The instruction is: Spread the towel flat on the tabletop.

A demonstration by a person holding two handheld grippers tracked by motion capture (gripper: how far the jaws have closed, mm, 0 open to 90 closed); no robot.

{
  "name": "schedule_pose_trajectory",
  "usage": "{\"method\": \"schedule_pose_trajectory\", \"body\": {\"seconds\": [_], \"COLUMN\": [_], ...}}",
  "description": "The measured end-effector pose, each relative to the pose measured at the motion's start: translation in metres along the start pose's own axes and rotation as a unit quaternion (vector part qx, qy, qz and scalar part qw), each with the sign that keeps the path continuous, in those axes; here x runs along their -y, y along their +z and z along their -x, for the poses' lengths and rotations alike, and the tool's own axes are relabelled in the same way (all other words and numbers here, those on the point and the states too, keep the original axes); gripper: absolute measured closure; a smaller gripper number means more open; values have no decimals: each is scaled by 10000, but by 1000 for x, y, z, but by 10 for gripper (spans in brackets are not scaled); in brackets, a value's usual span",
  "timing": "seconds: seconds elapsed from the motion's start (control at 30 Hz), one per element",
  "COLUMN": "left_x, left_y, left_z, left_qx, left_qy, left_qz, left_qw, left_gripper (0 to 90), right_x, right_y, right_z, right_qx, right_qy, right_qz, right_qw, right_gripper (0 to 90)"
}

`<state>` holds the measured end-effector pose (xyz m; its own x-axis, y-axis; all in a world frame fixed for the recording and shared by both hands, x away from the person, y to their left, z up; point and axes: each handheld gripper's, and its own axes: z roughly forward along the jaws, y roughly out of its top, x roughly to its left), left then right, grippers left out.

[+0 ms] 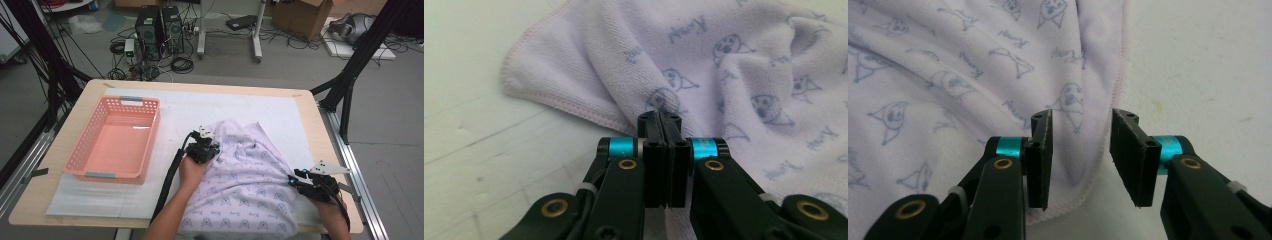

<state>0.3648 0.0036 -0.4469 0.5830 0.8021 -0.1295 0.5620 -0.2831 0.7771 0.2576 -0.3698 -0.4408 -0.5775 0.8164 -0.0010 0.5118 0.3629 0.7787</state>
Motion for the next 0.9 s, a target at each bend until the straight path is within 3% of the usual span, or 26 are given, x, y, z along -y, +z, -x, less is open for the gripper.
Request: {"method": "schedule_pose_trajectory", "body": {"seconds": [0.23, 0.3, 0.4, 0.47, 0.53, 0.57, 0.63, 0.7, 0.77, 0.83, 0.9], "left_x": [7, 7, 8, 8, 10, 10, 13, 18, 22, 25, 29], "left_y": [-21, -28, -37, -40, -43, -44, -47, -50, -48, -46, -46], "left_z": [-29, -37, -46, -48, -46, -46, -41, -35, -34, -33, -29], "left_qx": [-587, -843, -1090, -1030, -858, -671, -370, -303, -293, -106, 157], "left_qy": [-224, -244, -473, -612, -721, -752, -662, -526, -459, -506, -450], "left_qz": [155, 216, 406, 531, 618, 602, 676, 705, 394, 84, -132], "left_qw": [9979, 9959, 9921, 9914, 9918, 9931, 9948, 9957, 9977, 9986, 9988], "left_gripper": [886, 887, 887, 882, 713, 634, 581, 581, 569, 538, 621], "right_x": [3, 3, 3, 2, 2, 2, -1, -6, -11, -12, -12], "right_y": [-3, -4, -4, -4, -2, 0, 4, 9, 17, 27, 26], "right_z": [4, 4, 4, 3, 4, 4, 5, 5, 4, 3, 2], "right_qx": [27, 32, 41, 63, 90, 89, 135, 155, 188, 277, 338], "right_qy": [43, 66, 55, 111, 152, 242, 444, 484, 501, 432, 454], "right_qz": [24, 11, 29, 22, 61, 57, 105, 119, 68, -245, -262], "right_qw": [10000, 10000, 10000, 9999, 9998, 9997, 9989, 9986, 9985, 9984, 9981], "right_gripper": [608, 608, 605, 594, 574, 559, 537, 528, 534, 553, 660]}}
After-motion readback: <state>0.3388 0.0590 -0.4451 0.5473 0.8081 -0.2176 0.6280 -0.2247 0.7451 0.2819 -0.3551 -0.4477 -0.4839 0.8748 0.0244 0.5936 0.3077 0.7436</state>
